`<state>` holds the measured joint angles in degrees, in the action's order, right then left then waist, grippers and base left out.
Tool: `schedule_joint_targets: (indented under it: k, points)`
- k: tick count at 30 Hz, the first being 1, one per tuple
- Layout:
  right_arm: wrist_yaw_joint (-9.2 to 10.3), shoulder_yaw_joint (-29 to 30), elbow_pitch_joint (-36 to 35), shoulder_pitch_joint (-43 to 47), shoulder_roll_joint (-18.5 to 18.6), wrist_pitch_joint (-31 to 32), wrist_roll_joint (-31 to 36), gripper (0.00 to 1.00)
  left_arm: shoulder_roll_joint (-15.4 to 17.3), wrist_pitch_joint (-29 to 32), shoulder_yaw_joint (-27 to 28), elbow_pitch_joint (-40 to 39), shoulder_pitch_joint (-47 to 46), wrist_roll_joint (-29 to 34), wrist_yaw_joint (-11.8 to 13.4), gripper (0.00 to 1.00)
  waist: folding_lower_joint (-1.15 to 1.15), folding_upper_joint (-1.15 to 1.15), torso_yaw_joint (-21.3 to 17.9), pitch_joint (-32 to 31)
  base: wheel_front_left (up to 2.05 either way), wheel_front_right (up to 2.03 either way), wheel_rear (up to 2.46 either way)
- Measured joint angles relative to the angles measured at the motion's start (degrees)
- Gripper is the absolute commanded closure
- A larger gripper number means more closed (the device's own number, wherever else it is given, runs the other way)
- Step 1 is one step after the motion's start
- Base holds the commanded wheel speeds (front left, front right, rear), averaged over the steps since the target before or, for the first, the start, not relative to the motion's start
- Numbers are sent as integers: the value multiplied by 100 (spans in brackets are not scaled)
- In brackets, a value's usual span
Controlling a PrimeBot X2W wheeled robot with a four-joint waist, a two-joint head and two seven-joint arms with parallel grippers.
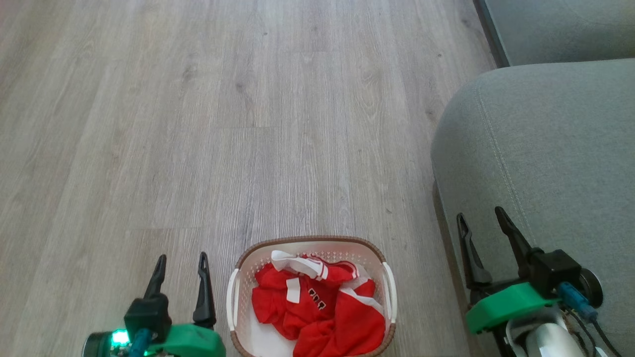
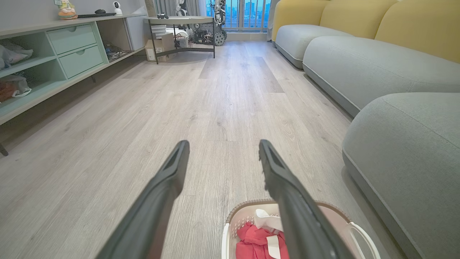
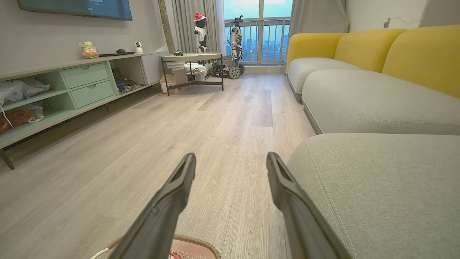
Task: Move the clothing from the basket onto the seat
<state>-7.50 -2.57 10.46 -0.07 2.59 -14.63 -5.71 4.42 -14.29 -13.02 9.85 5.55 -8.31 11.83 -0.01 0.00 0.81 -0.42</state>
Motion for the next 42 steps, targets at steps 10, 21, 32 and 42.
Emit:
schedule_joint_targets:
  k: [10,21,32,42]
  points:
    - [0,-1,45,0,0,0,-41,0,-77,0,60,82,0,11,-103,0,0,0,24,3,0,0,0]
    - [0,20,41,0,-1,0,-41,0,-97,0,62,146,0,118,-185,0,0,0,34,55,0,0,0]
    - [0,253,-348,-127,-3,0,76,0,-98,0,-180,515,-392,460,-434,0,0,0,11,653,0,0,0]
    - [0,678,-823,-926,-4,0,323,0,-133,0,-937,1545,-2080,962,-736,0,1,0,23,1909,0,0,0]
